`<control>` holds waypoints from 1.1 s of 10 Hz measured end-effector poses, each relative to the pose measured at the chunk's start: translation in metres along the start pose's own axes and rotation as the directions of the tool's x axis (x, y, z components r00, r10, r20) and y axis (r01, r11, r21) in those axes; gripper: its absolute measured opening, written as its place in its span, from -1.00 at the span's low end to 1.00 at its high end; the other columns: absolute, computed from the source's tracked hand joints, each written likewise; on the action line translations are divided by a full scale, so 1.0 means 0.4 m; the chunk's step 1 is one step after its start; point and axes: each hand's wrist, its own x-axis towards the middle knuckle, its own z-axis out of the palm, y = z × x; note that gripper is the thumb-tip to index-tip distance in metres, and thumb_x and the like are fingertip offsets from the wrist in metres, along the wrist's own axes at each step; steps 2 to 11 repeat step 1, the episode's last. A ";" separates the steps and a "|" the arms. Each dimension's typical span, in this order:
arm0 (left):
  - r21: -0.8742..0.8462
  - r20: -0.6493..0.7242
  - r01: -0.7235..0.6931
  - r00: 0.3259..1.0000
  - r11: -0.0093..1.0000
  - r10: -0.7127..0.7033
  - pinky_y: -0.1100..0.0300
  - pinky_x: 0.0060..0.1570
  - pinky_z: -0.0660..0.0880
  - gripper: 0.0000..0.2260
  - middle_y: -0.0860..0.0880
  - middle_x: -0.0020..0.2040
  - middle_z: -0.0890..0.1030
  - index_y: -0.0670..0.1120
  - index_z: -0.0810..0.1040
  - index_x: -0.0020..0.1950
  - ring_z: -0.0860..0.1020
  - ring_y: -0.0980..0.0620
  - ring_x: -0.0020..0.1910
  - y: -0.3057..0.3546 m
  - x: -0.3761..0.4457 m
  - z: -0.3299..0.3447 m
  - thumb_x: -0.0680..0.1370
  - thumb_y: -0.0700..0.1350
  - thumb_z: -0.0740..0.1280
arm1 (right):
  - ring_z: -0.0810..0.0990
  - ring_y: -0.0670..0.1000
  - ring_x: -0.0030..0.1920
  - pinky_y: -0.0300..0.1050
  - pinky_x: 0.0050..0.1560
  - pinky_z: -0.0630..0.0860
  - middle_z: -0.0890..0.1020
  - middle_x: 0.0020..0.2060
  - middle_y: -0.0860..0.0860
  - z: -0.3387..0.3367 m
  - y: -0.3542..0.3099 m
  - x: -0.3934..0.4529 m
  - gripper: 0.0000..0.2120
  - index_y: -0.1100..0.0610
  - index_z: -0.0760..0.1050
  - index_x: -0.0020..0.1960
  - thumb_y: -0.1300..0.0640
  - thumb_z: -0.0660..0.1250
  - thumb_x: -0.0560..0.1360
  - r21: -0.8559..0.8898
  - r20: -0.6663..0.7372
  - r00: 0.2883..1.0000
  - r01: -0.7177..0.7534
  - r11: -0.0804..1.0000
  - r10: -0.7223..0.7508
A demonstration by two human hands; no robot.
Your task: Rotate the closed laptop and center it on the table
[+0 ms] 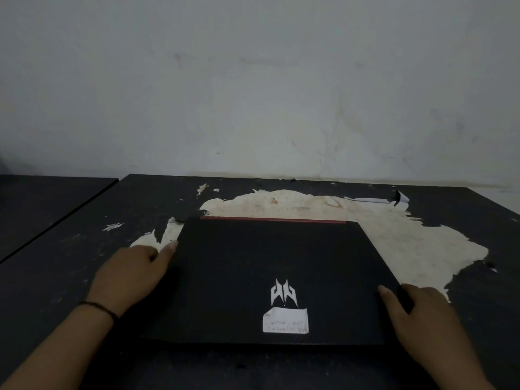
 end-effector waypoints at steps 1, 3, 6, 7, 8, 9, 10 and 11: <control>-0.072 -0.091 -0.045 0.995 0.996 0.038 0.14 -0.37 0.33 -0.66 0.00 -0.41 0.54 -0.03 0.49 -0.38 0.47 0.02 -0.38 -0.007 0.060 0.020 0.51 0.13 0.26 | 0.55 0.15 -0.06 -0.03 -0.10 0.46 0.57 -0.09 0.17 -0.024 -0.008 0.007 -0.64 0.16 0.58 0.01 -0.11 0.24 0.48 -0.124 -0.042 0.998 0.033 0.992 -0.039; -0.072 -0.091 -0.045 0.995 0.996 0.038 0.14 -0.37 0.33 -0.66 0.00 -0.41 0.54 -0.03 0.49 -0.38 0.47 0.02 -0.38 -0.007 0.060 0.020 0.51 0.13 0.26 | 0.55 0.15 -0.06 -0.03 -0.10 0.46 0.57 -0.09 0.17 -0.024 -0.008 0.007 -0.64 0.16 0.58 0.01 -0.11 0.24 0.48 -0.124 -0.042 0.998 0.033 0.992 -0.039; -0.072 -0.091 -0.045 0.995 0.996 0.038 0.14 -0.37 0.33 -0.66 0.00 -0.41 0.54 -0.03 0.49 -0.38 0.47 0.02 -0.38 -0.007 0.060 0.020 0.51 0.13 0.26 | 0.55 0.15 -0.06 -0.03 -0.10 0.46 0.57 -0.09 0.17 -0.024 -0.008 0.007 -0.64 0.16 0.58 0.01 -0.11 0.24 0.48 -0.124 -0.042 0.998 0.033 0.992 -0.039; -0.072 -0.091 -0.045 0.995 0.996 0.038 0.14 -0.37 0.33 -0.66 0.00 -0.41 0.54 -0.03 0.49 -0.38 0.47 0.02 -0.38 -0.007 0.060 0.020 0.51 0.13 0.26 | 0.55 0.15 -0.06 -0.03 -0.10 0.46 0.57 -0.09 0.17 -0.024 -0.008 0.007 -0.64 0.16 0.58 0.01 -0.11 0.24 0.48 -0.124 -0.042 0.998 0.033 0.992 -0.039; -0.072 -0.091 -0.045 0.995 0.996 0.038 0.14 -0.37 0.33 -0.66 0.00 -0.41 0.54 -0.03 0.49 -0.38 0.47 0.02 -0.38 -0.007 0.060 0.020 0.51 0.13 0.26 | 0.55 0.15 -0.06 -0.03 -0.10 0.46 0.57 -0.09 0.17 -0.024 -0.008 0.007 -0.64 0.16 0.58 0.01 -0.11 0.24 0.48 -0.124 -0.042 0.998 0.033 0.992 -0.039; -0.072 -0.091 -0.045 0.995 0.996 0.038 0.14 -0.37 0.33 -0.66 0.00 -0.41 0.54 -0.03 0.49 -0.38 0.47 0.02 -0.38 -0.007 0.060 0.020 0.51 0.13 0.26 | 0.55 0.15 -0.06 -0.03 -0.10 0.46 0.57 -0.09 0.17 -0.024 -0.008 0.007 -0.64 0.16 0.58 0.01 -0.11 0.24 0.48 -0.124 -0.042 0.998 0.033 0.992 -0.039; -0.072 -0.091 -0.045 0.995 0.996 0.038 0.14 -0.37 0.33 -0.66 0.00 -0.41 0.54 -0.03 0.49 -0.38 0.47 0.02 -0.38 -0.007 0.060 0.020 0.51 0.13 0.26 | 0.55 0.15 -0.06 -0.03 -0.10 0.46 0.57 -0.09 0.17 -0.024 -0.008 0.007 -0.64 0.16 0.58 0.01 -0.11 0.24 0.48 -0.124 -0.042 0.998 0.033 0.992 -0.039; -0.072 -0.091 -0.045 0.995 0.996 0.038 0.14 -0.37 0.33 -0.66 0.00 -0.41 0.54 -0.03 0.49 -0.38 0.47 0.02 -0.38 -0.007 0.060 0.020 0.51 0.13 0.26 | 0.55 0.15 -0.06 -0.03 -0.10 0.46 0.57 -0.09 0.17 -0.024 -0.008 0.007 -0.64 0.16 0.58 0.01 -0.11 0.24 0.48 -0.124 -0.042 0.998 0.033 0.992 -0.039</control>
